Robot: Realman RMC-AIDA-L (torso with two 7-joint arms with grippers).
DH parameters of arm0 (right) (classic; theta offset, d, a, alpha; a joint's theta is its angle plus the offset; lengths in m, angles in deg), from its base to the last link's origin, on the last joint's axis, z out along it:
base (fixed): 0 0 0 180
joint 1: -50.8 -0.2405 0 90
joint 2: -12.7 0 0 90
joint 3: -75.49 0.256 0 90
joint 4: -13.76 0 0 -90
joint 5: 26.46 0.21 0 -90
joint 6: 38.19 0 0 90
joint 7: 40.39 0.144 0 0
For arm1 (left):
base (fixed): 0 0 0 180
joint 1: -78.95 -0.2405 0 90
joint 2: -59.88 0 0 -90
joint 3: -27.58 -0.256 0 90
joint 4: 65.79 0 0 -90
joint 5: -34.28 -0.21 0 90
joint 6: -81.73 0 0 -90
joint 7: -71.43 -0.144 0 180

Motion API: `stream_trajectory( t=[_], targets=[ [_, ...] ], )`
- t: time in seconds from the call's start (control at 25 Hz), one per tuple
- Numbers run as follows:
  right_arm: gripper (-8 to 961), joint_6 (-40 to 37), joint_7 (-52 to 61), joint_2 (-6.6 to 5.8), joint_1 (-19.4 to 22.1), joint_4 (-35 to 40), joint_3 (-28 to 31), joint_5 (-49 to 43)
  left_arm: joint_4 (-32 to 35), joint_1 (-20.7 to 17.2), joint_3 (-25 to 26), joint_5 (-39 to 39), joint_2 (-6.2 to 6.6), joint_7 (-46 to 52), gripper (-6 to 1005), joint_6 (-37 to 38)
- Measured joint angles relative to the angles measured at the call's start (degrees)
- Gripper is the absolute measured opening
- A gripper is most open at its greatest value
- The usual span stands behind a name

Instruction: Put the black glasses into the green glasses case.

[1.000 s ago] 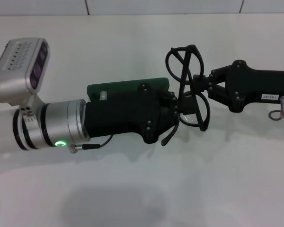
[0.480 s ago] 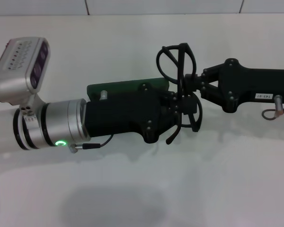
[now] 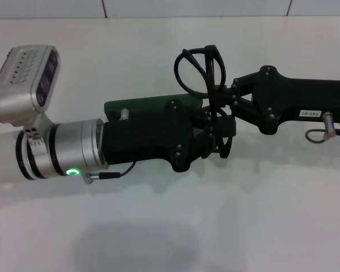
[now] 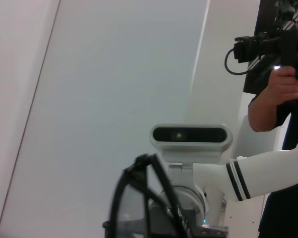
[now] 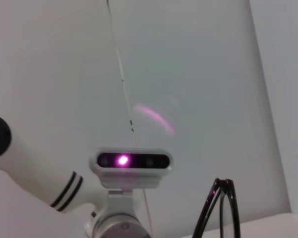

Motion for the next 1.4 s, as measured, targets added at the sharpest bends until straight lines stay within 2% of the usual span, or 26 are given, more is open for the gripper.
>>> stream_trajectory(
  t=[0.64, 0.76, 0.92, 1.2, 1.4],
  targets=[
    [73, -2.0, 0.0, -0.06, 0.4, 0.0, -0.5, 1.6, 0.0, -0.2, 0.0, -0.1, 0.0, 0.0, 17, 0.4],
    [74, -0.5, -0.6, -0.12, 0.6, 0.0, -0.4, 1.6, 0.0, -0.4, 0.0, -0.2, 0.0, 0.0, 18, 0.5],
    [75, 5.3, -2.7, -0.17, 1.1, -0.1, -0.7, 1.4, 0.2, -1.1, 0.0, -0.3, 0.19, -0.1, 18, 0.5],
    [77, 10.7, -8.3, 0.02, 0.5, -0.9, -2.4, 1.4, 3.1, -4.9, 0.0, -0.4, 0.5, -0.6, 19, -1.5],
    [79, 13.3, -13.3, 0.03, -1.1, -0.9, -5.3, 2.0, 7.1, -9.8, 0.3, -0.4, 0.79, -0.2, 20, -6.8]
  ],
)
